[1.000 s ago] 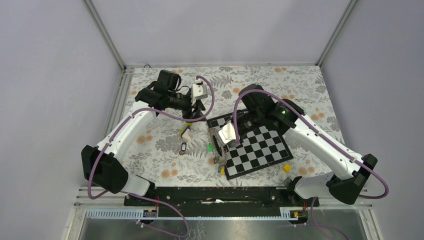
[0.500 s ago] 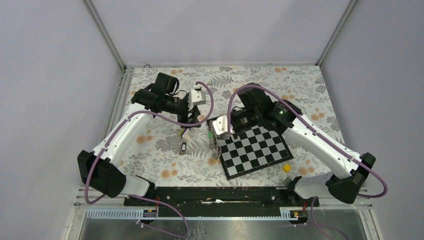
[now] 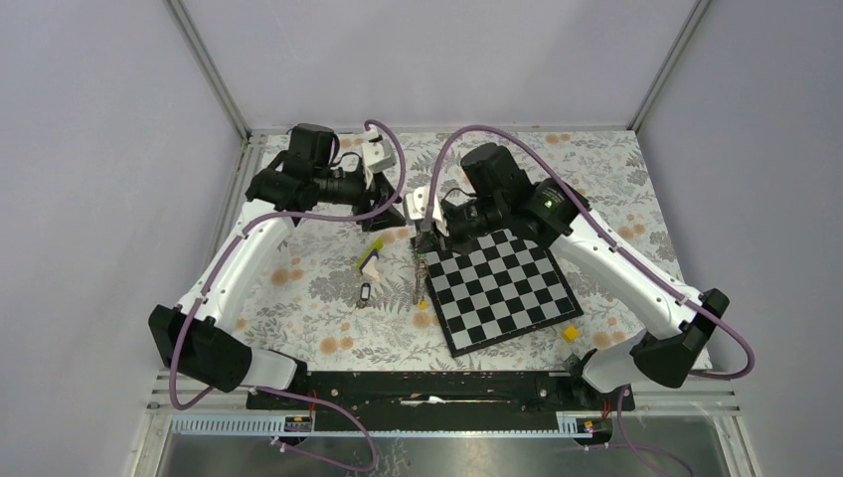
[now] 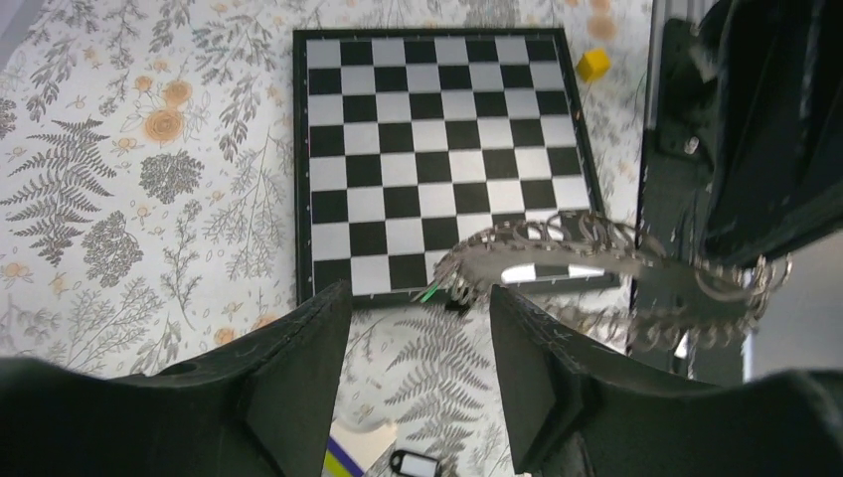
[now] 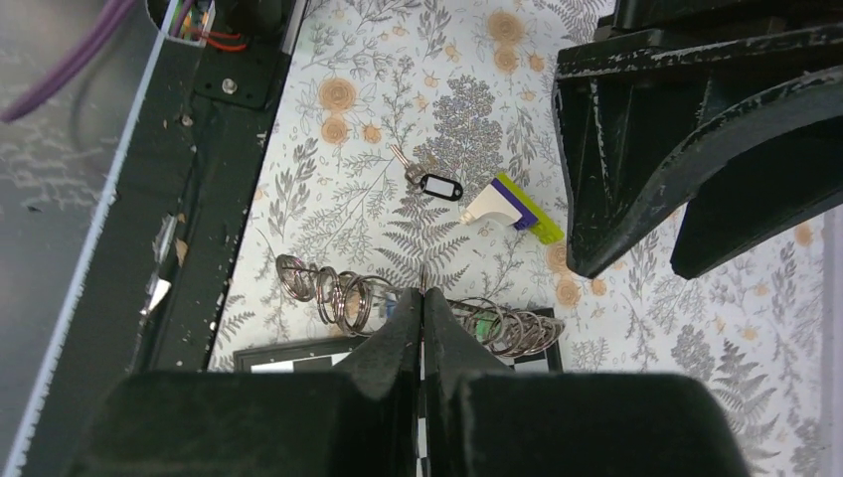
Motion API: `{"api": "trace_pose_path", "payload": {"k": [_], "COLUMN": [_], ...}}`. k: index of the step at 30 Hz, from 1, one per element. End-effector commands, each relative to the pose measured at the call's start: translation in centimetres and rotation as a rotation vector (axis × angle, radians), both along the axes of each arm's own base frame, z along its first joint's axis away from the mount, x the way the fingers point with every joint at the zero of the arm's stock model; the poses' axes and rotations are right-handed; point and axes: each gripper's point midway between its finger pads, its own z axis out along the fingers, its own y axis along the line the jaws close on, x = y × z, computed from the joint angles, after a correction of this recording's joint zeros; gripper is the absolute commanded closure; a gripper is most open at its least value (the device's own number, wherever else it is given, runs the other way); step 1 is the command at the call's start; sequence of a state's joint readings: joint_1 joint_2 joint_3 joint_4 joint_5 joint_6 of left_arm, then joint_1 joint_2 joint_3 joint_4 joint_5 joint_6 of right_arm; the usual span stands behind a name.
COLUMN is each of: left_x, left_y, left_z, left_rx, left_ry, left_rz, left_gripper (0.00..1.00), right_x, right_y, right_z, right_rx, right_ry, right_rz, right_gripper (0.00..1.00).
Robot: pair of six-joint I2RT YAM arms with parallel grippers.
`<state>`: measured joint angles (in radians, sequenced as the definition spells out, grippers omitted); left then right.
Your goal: Put the keys on the keyring
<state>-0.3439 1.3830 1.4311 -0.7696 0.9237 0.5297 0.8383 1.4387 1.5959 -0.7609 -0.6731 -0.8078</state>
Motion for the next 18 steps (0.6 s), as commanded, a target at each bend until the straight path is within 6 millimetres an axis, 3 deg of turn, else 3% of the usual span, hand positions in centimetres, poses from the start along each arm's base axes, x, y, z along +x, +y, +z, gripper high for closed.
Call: {"api": "trace_pose_path", "payload": {"k": [1,6,12,18], "left_x": [1.3,0.9,-0.4,-3.2], "left_y": [-1.3,-1.1,-0.4,-0.7], "left_z": [5.0,6.3,5.9,6.0], "left_rx": [-0.139,-0.166,-0.147,-0.155], "left_ry": [0.002,-0.026,-0.085,-0.084], "left_rz": [0.07,0.072,0.014,-0.101], "left_gripper": [0.41,0.4,0.39,0.39], "right_x": [0.8,2.7,4.9,6.3], "right_y": [0.4,-0.6,-2.1,-2.6], "right_z": [3.4,3.0,3.2,3.1], "right_rx": [0.043,-0.038,-0.028,0.003], "right_ry": [0.118,0.259,0.359,0.416], "right_rz": [-0.113,-0.244,-0.308,-0.327], "right_gripper": [1.0,1.0,1.0,1.0]}}
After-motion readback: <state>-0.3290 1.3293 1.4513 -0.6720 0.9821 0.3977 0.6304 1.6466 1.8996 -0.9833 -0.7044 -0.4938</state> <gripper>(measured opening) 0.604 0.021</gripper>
